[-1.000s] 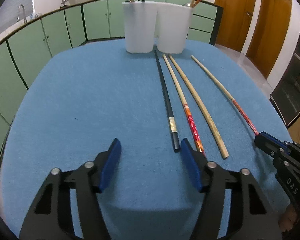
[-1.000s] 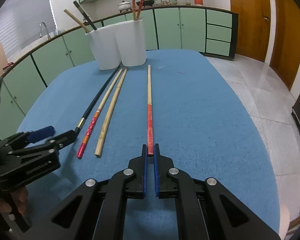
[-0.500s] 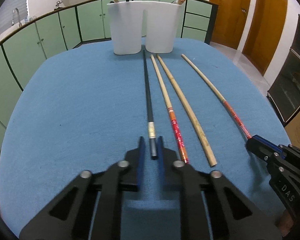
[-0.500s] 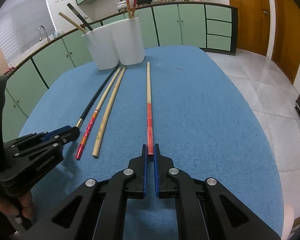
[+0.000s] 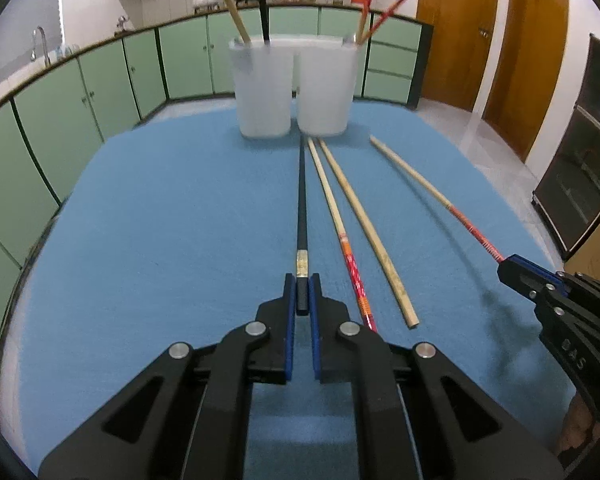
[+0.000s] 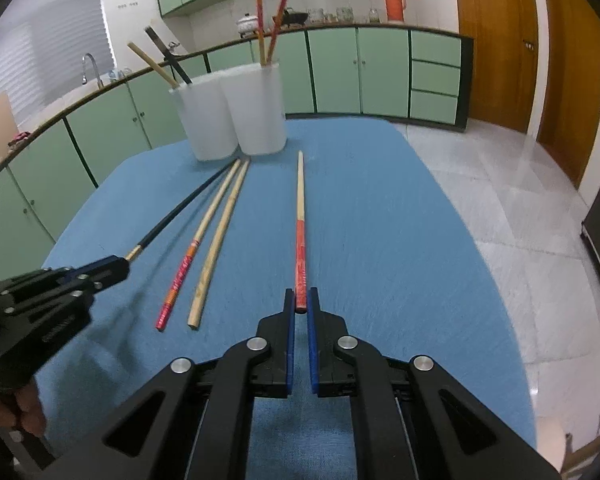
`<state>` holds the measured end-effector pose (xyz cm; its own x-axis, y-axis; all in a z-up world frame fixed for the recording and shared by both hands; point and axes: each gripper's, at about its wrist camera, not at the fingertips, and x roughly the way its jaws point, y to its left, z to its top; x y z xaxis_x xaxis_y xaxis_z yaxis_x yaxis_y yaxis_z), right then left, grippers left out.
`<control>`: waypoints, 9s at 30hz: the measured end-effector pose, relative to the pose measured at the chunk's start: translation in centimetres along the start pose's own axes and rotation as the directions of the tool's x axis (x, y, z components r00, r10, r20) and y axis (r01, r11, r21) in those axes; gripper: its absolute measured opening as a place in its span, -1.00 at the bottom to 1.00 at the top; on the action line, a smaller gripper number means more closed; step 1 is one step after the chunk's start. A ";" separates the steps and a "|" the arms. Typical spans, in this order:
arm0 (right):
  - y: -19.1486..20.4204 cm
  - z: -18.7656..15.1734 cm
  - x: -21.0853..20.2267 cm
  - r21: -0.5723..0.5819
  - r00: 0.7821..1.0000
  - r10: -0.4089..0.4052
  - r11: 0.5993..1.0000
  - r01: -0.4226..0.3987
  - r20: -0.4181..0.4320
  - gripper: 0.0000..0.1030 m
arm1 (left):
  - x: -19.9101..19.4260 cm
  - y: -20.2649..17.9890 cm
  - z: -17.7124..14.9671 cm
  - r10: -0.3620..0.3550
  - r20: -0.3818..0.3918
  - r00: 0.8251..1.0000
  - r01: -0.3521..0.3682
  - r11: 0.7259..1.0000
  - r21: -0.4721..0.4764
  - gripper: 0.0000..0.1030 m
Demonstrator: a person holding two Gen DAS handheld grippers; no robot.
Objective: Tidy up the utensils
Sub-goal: 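Lift both chopsticks and carry them over the white holder, then drop both chopsticks into the white holder and open both tools, then move both tools back over the last two chopsticks, then grasp the plain wooden chopstick with the right tool while the left tool grasps the red patterned chopstick, then lift both chopsticks and carry them over the white holder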
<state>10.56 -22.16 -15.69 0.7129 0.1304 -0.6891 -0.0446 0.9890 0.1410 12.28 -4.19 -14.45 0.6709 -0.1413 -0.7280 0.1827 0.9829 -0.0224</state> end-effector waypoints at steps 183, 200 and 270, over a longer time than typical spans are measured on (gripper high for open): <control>4.3 -1.3 3.4 -0.057 0.996 0.030 0.998 -0.035 -0.088 -0.87 | -1.3 4.5 -2.2 0.064 0.095 0.993 -0.058 0.996 -0.072 0.82; -2.4 -1.7 0.8 0.095 0.999 -0.027 0.995 0.030 -0.034 -0.87 | 1.5 -2.5 -3.3 -0.070 -0.008 0.998 0.070 0.997 -0.019 0.34; 1.1 16.0 -12.9 -0.069 0.925 0.179 0.984 -0.165 0.335 -0.87 | -13.2 -0.9 11.9 -0.134 0.447 0.884 0.135 0.990 0.030 -0.91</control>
<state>12.55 -23.90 4.70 0.8859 0.2740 -0.3744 -0.2098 0.9563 0.2036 11.84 -4.66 3.36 0.8901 -0.3096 -0.3345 0.2932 0.9508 -0.0999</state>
